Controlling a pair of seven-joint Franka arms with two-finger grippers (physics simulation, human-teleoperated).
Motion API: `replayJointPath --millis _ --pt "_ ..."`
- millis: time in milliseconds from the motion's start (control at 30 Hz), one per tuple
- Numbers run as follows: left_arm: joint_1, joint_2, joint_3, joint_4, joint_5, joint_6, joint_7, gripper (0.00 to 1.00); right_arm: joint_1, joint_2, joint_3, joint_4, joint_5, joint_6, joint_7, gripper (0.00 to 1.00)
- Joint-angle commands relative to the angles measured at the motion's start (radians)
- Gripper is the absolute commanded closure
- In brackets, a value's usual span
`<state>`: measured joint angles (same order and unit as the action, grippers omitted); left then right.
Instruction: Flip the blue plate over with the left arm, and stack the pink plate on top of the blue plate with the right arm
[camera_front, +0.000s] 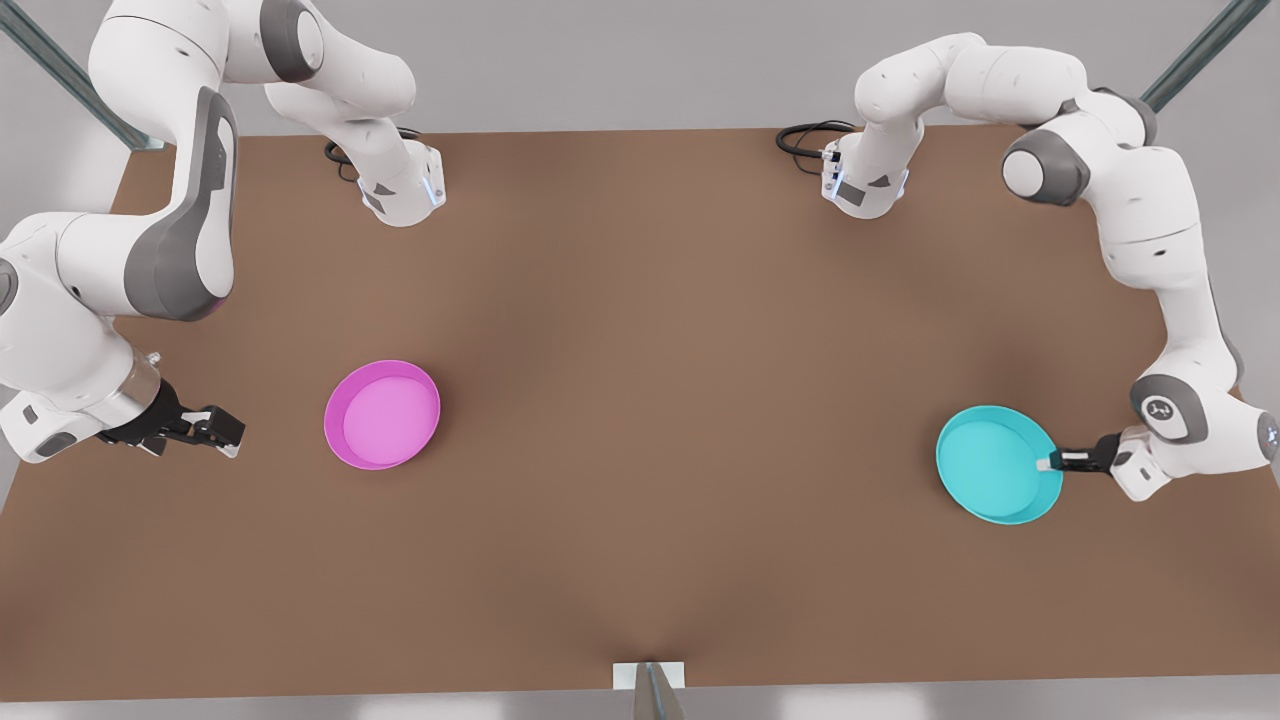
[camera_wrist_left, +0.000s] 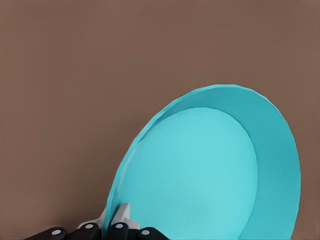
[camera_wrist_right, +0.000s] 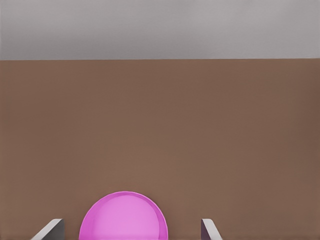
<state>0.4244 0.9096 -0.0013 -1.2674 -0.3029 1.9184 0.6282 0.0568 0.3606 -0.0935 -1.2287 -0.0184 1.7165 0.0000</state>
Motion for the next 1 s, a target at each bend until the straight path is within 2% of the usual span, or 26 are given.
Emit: replayJointPath --millis 0,333,767,967 --pt "-0.004 -0.003 0.000 0.000 -0.064 -0.007 -0.004 0.79 0.000 0.000 0.000 0.000 0.000 0.000 0.000 0.00" --pt "-0.122 -0.107 0.003 0.023 -0.005 -0.113 -0.171 0.79 0.000 0.000 0.000 0.000 0.000 0.000 0.000 0.00" --pt "-0.380 -0.245 0.004 0.017 0.390 -0.174 -0.446 0.79 0.000 0.000 0.000 0.000 0.000 0.000 0.000 0.00" --pt "-0.541 -0.284 0.004 0.019 0.623 -0.271 -0.604 0.79 0.002 0.001 0.000 0.000 0.000 0.000 0.000 0.00"
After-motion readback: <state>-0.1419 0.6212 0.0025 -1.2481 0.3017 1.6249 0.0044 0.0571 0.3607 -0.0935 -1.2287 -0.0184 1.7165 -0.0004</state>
